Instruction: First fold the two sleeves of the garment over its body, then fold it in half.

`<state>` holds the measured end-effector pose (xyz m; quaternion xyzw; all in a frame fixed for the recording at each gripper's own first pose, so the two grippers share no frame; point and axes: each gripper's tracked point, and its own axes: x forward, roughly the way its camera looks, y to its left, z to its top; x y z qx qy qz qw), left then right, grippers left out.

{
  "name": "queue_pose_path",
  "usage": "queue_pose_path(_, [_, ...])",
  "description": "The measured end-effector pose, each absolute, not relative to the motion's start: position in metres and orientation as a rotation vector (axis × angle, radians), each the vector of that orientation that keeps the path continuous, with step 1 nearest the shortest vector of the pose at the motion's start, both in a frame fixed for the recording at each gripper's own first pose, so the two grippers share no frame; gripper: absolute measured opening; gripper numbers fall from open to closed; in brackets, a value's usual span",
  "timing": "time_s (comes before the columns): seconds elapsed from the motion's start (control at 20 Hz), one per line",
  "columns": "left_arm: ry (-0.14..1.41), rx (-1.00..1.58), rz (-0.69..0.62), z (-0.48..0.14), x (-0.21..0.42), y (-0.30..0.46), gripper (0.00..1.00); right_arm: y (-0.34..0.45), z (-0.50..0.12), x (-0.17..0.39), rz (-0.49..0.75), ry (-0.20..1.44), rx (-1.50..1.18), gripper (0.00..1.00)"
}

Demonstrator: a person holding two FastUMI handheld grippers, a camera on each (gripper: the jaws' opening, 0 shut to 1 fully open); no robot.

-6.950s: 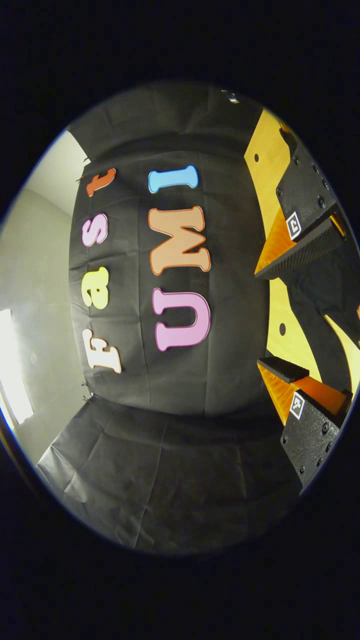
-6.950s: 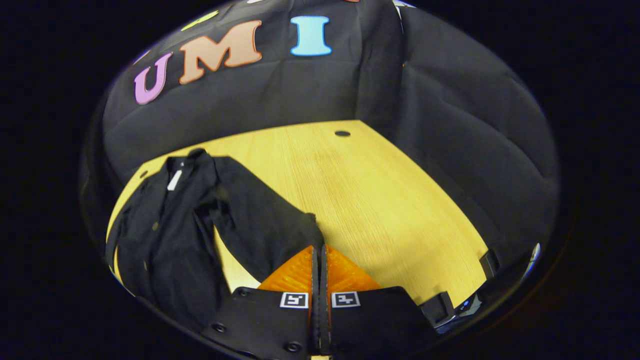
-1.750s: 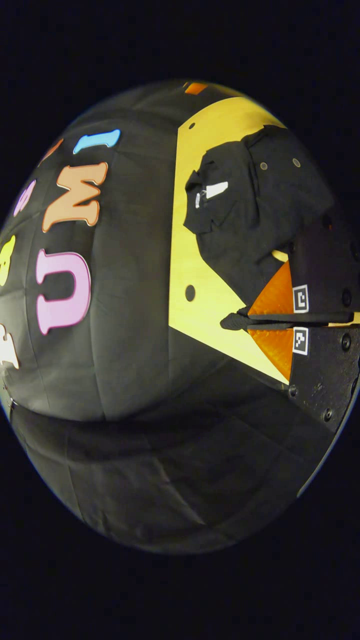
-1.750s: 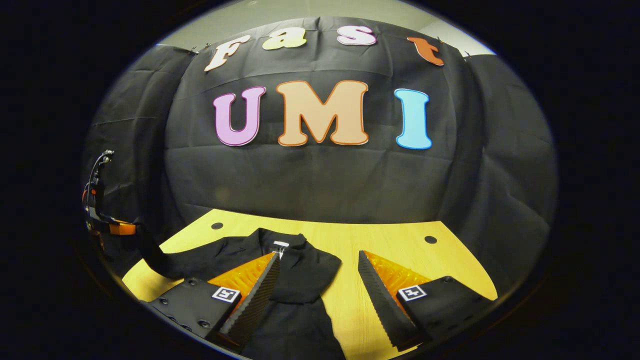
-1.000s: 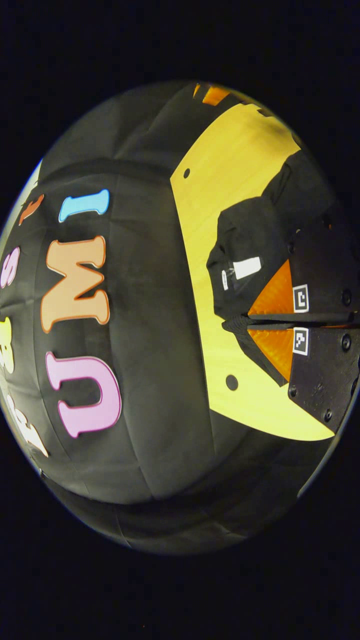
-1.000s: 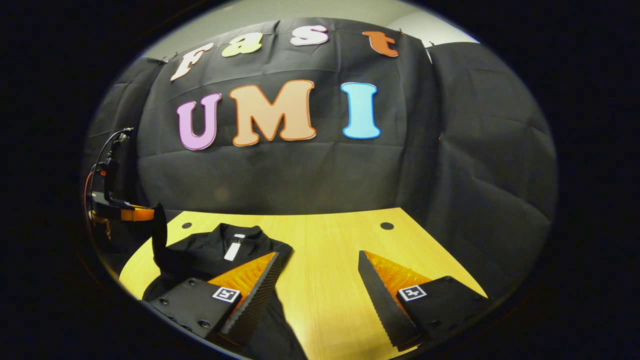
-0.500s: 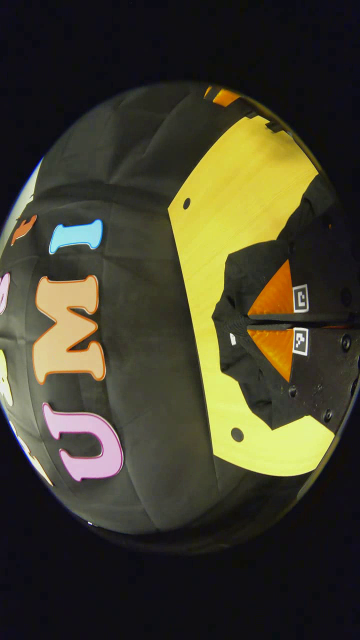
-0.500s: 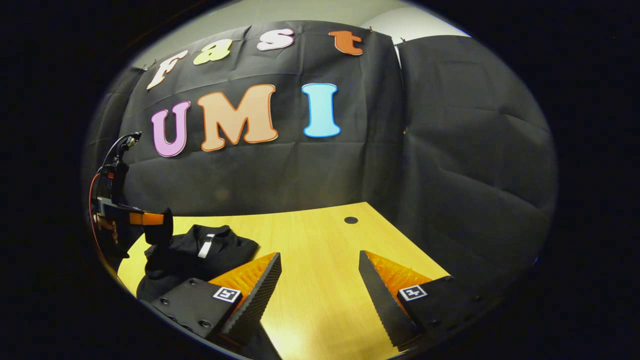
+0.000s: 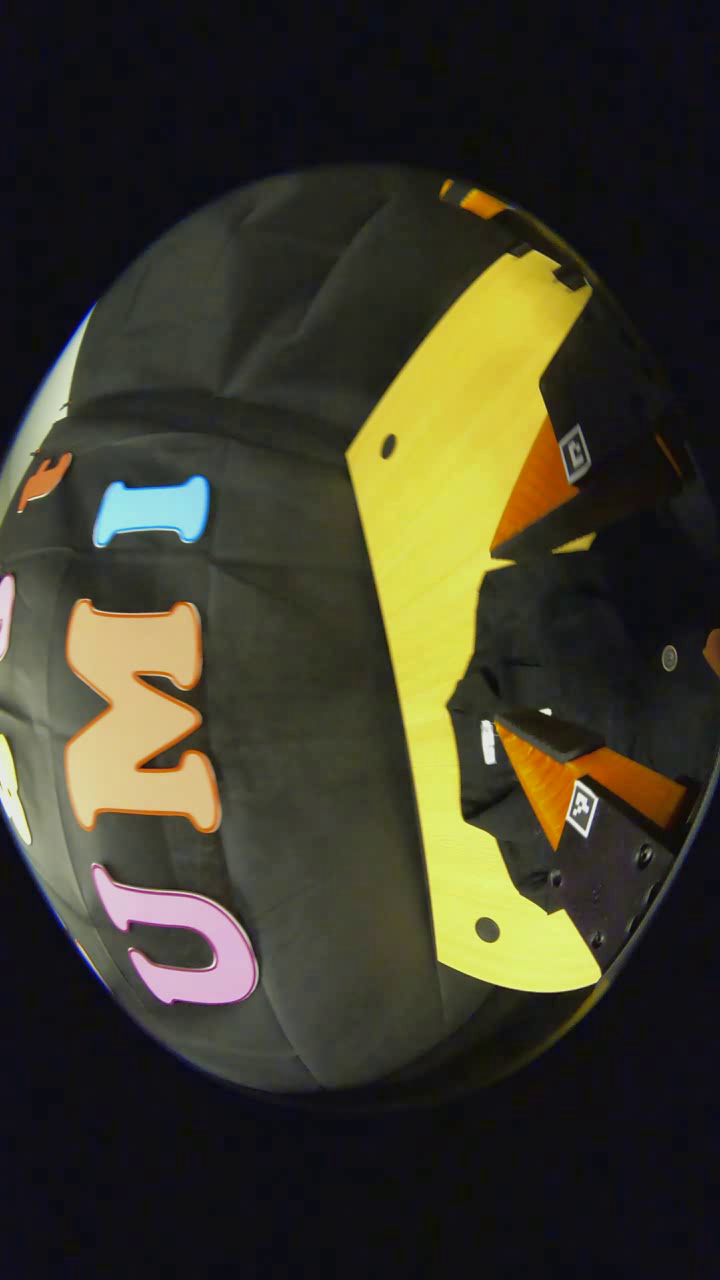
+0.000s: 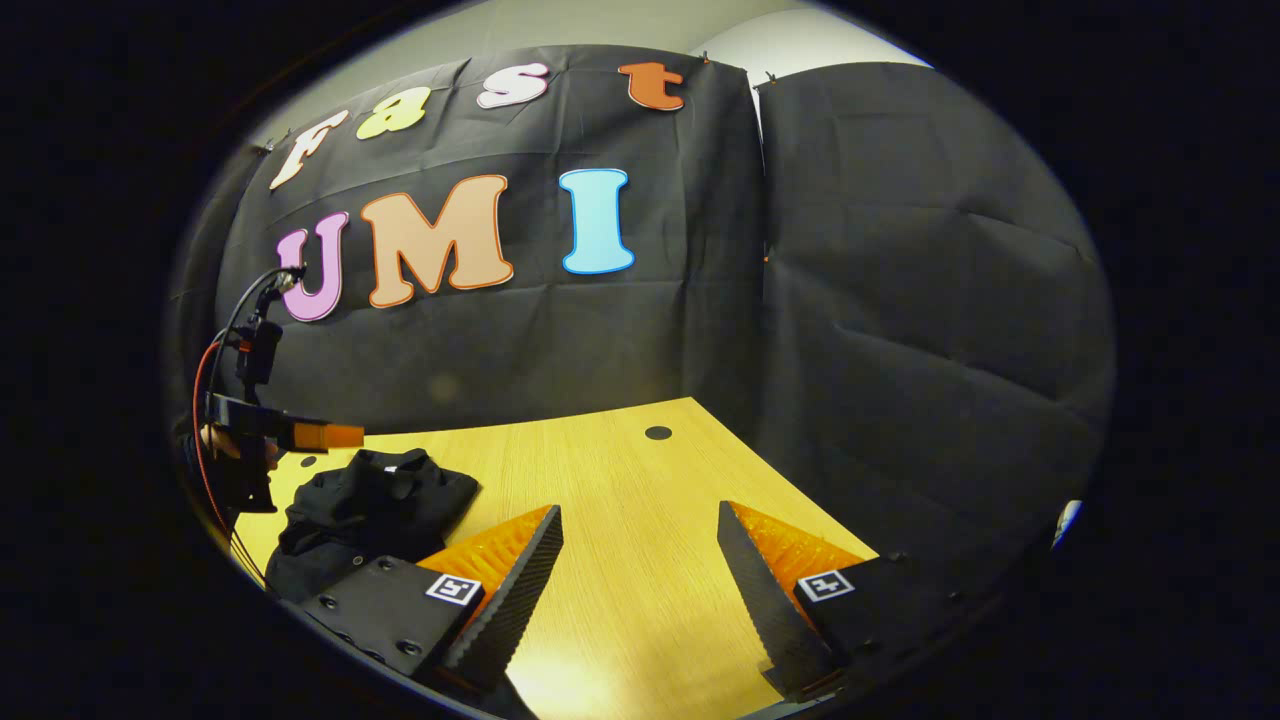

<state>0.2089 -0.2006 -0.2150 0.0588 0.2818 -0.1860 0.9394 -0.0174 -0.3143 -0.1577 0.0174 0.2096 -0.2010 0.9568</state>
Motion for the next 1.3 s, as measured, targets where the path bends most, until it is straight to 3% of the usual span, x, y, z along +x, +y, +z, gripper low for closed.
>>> queue_pose_path(0.1, [0.518, 0.095, -0.351, -0.193, 0.201, -0.194, 0.94, -0.309, -0.159, -0.010, -0.360, 0.417, 0.036, 0.99])
queue_pose_path(0.25, [0.486, 0.079, -0.280, -0.171, 0.175, -0.158, 0.95, -0.292, -0.166, 0.000, -0.264, 0.425, 0.045, 0.99])
queue_pose_path(0.3, [0.471, 0.074, -0.253, -0.165, 0.165, -0.144, 1.00, -0.284, -0.169, 0.002, -0.229, 0.431, 0.042, 0.98])
queue_pose_path(0.35, [0.456, 0.073, -0.225, -0.159, 0.155, -0.129, 0.94, -0.277, -0.169, 0.004, -0.205, 0.434, 0.028, 0.98])
queue_pose_path(0.85, [0.549, 0.078, -0.055, -0.176, 0.023, 0.009, 0.94, -0.191, -0.176, -0.021, -0.110, 0.419, 0.004, 0.98])
queue_pose_path(1.05, [0.616, 0.062, -0.022, -0.200, -0.022, 0.042, 0.94, -0.171, -0.193, -0.045, -0.107, 0.456, -0.002, 0.94])
queue_pose_path(1.3, [0.722, 0.048, 0.007, -0.241, -0.072, 0.070, 0.96, -0.152, -0.236, -0.071, -0.096, 0.562, -0.021, 0.97])
